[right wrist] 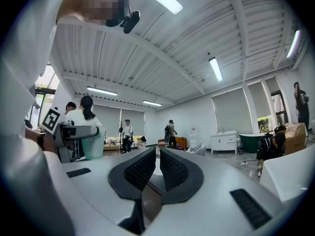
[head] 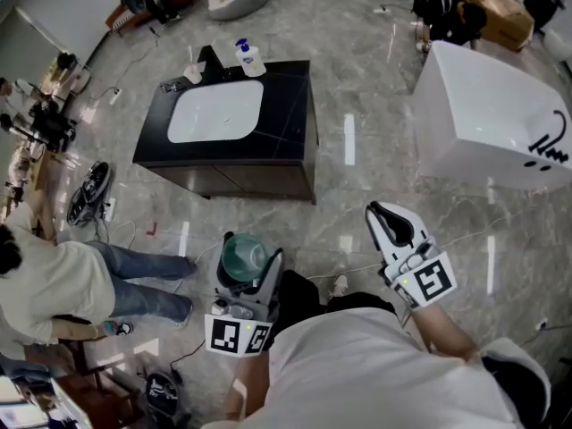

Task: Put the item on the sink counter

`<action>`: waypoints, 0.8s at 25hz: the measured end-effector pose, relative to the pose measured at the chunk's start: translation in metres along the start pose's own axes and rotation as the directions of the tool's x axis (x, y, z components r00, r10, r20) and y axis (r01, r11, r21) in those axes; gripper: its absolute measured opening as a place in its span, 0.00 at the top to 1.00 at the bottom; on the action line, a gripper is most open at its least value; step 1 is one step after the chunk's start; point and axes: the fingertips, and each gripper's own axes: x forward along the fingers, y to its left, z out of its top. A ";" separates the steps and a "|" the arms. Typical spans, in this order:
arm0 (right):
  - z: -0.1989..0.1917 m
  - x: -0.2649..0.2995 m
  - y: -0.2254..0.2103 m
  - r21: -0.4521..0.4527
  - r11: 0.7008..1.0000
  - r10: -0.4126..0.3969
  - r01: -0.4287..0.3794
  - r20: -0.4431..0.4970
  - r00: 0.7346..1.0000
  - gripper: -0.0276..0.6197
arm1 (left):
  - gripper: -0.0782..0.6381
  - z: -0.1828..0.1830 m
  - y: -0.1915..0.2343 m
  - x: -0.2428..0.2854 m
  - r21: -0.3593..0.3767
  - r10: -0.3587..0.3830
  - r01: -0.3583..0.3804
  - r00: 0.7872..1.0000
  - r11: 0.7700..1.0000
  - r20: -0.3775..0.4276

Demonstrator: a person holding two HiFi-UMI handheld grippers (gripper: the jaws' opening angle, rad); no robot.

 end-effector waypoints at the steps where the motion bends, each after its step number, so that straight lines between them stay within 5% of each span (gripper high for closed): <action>1: 0.000 0.000 0.000 -0.003 1.000 0.003 -0.003 -0.005 1.000 0.88 | 0.35 0.000 0.000 0.000 -0.001 0.002 -0.002 1.000 1.000 0.002; 20: 0.010 0.064 -0.048 -0.061 0.988 -0.146 0.145 -0.014 0.989 0.88 | 0.35 -0.007 0.056 0.096 -0.020 -0.146 0.147 0.988 0.989 0.045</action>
